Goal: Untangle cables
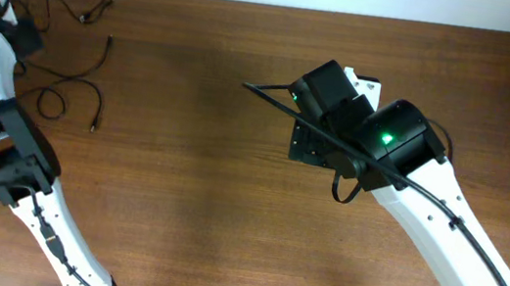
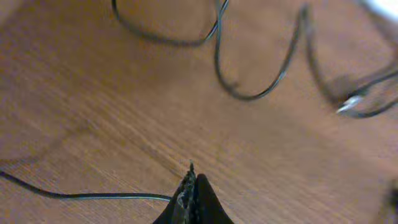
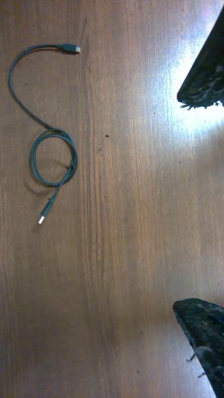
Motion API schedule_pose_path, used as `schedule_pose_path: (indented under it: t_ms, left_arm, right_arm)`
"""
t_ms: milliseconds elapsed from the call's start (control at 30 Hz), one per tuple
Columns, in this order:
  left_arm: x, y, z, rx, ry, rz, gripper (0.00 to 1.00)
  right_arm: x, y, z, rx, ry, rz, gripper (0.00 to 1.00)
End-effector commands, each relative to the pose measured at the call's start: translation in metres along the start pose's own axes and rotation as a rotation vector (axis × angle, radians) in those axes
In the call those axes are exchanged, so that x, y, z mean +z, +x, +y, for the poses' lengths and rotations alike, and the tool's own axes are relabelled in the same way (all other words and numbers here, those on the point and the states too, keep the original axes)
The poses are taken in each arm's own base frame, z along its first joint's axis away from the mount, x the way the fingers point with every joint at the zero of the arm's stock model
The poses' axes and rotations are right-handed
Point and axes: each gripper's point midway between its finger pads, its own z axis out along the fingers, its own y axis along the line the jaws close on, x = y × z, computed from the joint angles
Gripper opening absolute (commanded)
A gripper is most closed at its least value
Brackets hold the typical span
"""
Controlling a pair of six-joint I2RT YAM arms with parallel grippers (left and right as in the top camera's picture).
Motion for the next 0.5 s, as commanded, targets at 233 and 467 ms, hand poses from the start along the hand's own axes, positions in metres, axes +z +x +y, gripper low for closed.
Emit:
schedule_pose_path:
  t_ms: [233,467]
  left_arm:
    - [-0.007,0.042,-0.131,0.091,0.41,0.133,0.0]
    - [0.018,0.075,-0.104,0.153,0.115,0.227,0.0]
  right_arm:
    - [0.006,-0.001,0.001,0.0,0.016,0.008,0.98]
    - [0.007,0.001,0.0,-0.012,0.024,0.016,0.98]
